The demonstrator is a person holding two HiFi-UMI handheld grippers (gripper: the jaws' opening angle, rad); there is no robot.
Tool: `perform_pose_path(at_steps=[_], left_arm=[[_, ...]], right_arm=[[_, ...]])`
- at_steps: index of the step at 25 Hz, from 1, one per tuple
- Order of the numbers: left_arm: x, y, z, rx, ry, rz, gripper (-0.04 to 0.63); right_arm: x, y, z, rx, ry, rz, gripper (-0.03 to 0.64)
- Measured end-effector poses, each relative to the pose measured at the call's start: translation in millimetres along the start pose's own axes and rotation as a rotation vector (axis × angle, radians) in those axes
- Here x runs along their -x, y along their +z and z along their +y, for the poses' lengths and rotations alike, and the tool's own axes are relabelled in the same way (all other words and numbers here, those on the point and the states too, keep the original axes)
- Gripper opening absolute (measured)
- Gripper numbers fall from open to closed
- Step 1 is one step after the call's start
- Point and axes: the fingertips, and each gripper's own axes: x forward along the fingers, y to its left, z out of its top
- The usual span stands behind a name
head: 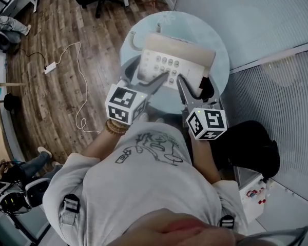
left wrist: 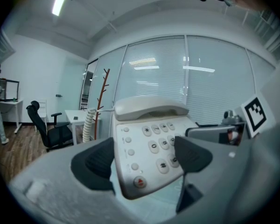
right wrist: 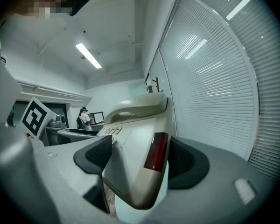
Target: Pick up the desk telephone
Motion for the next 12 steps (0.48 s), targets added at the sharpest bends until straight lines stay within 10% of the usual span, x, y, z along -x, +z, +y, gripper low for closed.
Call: perform_pose_path(at_steps=[12], left_arm=[[-0.9, -1.7, -1.3, -0.004, 0.001, -0.002, 0.403]], right_arm=[[1.1, -4.6, -0.9, -0.005, 0.001, -0.003, 0.357]])
